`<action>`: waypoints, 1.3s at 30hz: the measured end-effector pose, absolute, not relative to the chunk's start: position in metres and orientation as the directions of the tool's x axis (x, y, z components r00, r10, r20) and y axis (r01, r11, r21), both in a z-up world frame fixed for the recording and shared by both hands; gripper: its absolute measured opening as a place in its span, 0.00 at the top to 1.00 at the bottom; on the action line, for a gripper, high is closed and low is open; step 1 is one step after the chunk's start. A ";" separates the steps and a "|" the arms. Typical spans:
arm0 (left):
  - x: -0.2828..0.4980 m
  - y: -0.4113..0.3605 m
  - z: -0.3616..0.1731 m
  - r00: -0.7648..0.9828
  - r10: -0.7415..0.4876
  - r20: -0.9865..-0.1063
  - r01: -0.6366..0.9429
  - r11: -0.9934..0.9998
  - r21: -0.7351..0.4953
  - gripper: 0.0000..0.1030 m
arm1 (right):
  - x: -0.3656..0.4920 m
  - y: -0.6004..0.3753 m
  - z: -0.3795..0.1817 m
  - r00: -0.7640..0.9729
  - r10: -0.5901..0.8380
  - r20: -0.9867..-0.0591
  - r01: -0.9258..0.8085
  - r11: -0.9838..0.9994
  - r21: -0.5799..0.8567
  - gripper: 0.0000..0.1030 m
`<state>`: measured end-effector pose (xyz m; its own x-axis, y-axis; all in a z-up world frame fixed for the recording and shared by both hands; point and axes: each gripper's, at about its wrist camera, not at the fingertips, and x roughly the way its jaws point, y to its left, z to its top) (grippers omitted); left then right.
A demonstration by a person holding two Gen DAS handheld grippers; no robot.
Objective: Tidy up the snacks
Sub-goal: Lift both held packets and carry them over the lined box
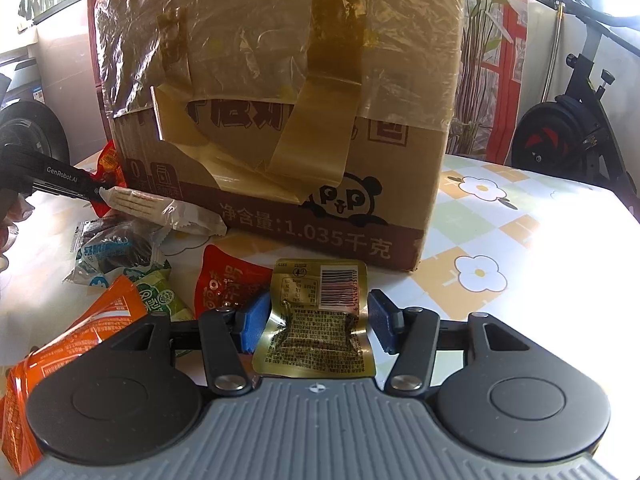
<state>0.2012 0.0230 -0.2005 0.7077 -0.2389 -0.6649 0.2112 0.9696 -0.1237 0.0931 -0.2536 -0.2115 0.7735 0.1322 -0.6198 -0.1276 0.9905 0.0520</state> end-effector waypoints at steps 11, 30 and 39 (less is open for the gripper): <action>0.124 0.026 -0.159 0.783 -0.242 -0.573 0.183 0.970 -0.159 0.88 | 0.091 -0.255 -0.210 0.781 0.133 -0.610 -0.128 0.990 0.053 0.47; 0.093 0.016 -0.133 0.790 -0.265 -0.553 0.200 0.964 -0.176 0.88 | 0.037 -0.269 -0.165 0.844 0.090 -0.528 -0.065 0.996 0.065 0.49; 0.099 0.013 -0.072 0.861 -0.292 -0.416 0.259 0.956 -0.135 0.88 | 0.022 -0.273 -0.098 0.929 0.098 -0.358 -0.074 0.994 0.081 0.49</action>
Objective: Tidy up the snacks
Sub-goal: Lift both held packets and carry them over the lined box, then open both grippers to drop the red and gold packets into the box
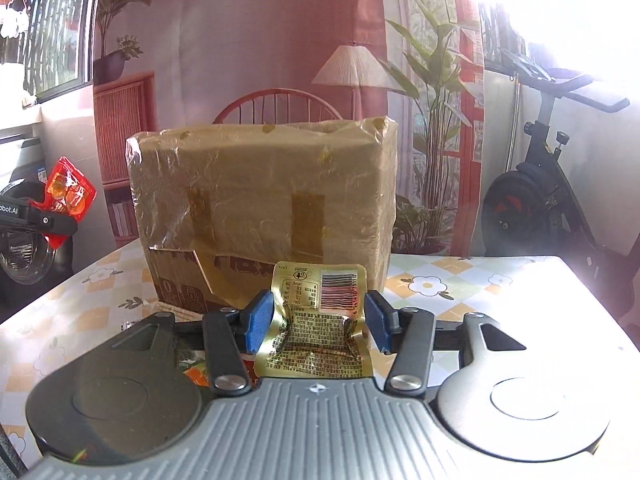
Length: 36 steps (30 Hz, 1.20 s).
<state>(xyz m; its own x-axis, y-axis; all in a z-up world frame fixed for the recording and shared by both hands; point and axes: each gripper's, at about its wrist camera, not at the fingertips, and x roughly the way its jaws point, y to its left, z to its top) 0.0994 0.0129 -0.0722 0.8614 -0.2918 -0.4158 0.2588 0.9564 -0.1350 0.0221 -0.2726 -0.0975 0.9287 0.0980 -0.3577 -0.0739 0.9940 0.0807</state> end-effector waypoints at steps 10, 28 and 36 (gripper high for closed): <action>0.153 -0.028 -0.009 0.871 -0.358 -0.337 0.358 0.932 -0.065 0.88 | 0.082 -0.270 -0.015 0.966 0.157 -0.206 -0.155 0.988 0.023 0.49; 0.236 -0.048 -0.016 0.819 -0.343 -0.460 0.363 0.931 -0.048 0.57 | 0.191 -0.249 -0.022 0.926 0.233 -0.297 -0.210 0.972 0.107 0.43; 0.216 -0.027 -0.014 0.823 -0.339 -0.456 0.346 0.936 -0.073 0.55 | 0.168 -0.257 -0.012 0.925 0.240 -0.295 -0.221 0.971 0.096 0.39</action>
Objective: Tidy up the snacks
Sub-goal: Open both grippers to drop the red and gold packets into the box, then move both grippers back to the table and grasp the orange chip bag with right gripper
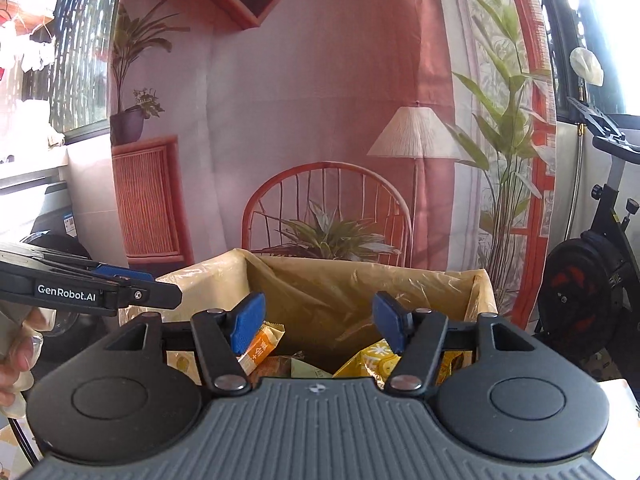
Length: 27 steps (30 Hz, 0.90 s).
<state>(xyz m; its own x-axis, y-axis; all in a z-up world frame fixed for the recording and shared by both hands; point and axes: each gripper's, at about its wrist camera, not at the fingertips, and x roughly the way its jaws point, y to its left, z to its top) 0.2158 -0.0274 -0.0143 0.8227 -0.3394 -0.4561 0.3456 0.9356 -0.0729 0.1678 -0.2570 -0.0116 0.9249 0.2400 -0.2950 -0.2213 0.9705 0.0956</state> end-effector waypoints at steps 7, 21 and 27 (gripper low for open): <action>0.172 -0.006 -0.016 0.842 -0.320 -0.434 0.321 0.944 -0.074 0.51 | 0.124 -0.258 -0.013 0.930 0.242 -0.278 -0.215 0.969 0.125 0.38; 0.105 0.022 -0.079 0.792 -0.327 -0.515 0.302 0.944 -0.133 0.51 | 0.053 -0.240 -0.086 0.871 0.244 -0.427 -0.191 0.968 0.164 0.21; 0.087 0.021 -0.114 0.755 -0.345 -0.558 0.288 0.938 -0.192 0.51 | 0.036 -0.225 -0.125 0.795 0.245 -0.554 -0.256 0.965 0.060 0.11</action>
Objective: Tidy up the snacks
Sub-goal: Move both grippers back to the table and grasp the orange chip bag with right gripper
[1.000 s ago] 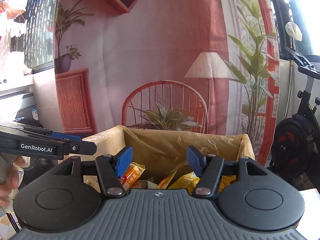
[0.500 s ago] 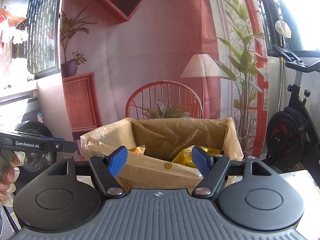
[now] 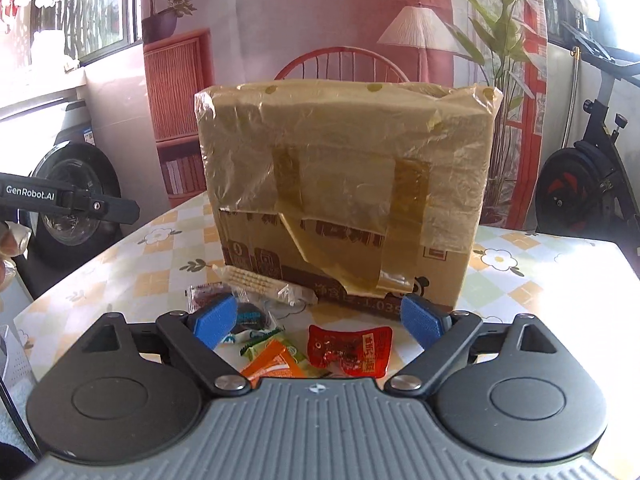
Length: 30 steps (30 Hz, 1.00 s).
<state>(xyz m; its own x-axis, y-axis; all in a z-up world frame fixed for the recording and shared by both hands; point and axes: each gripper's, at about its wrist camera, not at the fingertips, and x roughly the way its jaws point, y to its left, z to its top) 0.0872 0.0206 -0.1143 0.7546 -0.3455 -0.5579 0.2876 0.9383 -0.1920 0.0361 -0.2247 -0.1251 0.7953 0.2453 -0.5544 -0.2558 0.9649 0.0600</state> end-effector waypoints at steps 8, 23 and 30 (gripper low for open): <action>0.077 0.008 -0.141 0.736 -0.324 -0.595 0.281 0.945 -0.167 0.51 | 0.027 -0.213 -0.151 0.664 0.313 -0.679 -0.451 0.892 -0.029 0.06; 0.068 0.000 -0.155 0.732 -0.286 -0.619 0.254 0.957 -0.142 0.51 | 0.039 -0.212 -0.183 0.604 0.439 -0.665 -0.454 0.876 0.166 0.21; 0.068 0.004 -0.159 0.735 -0.257 -0.627 0.209 0.966 -0.151 0.51 | 0.030 -0.216 -0.174 0.631 0.483 -0.607 -0.457 0.864 0.212 0.38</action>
<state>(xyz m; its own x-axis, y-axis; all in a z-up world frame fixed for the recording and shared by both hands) 0.0680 0.0037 -0.1592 0.7352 -0.2568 -0.6273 0.2089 0.9663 -0.1507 0.0301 -0.2162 -0.1744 0.6311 0.4834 -0.6067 -0.4572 0.8636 0.2124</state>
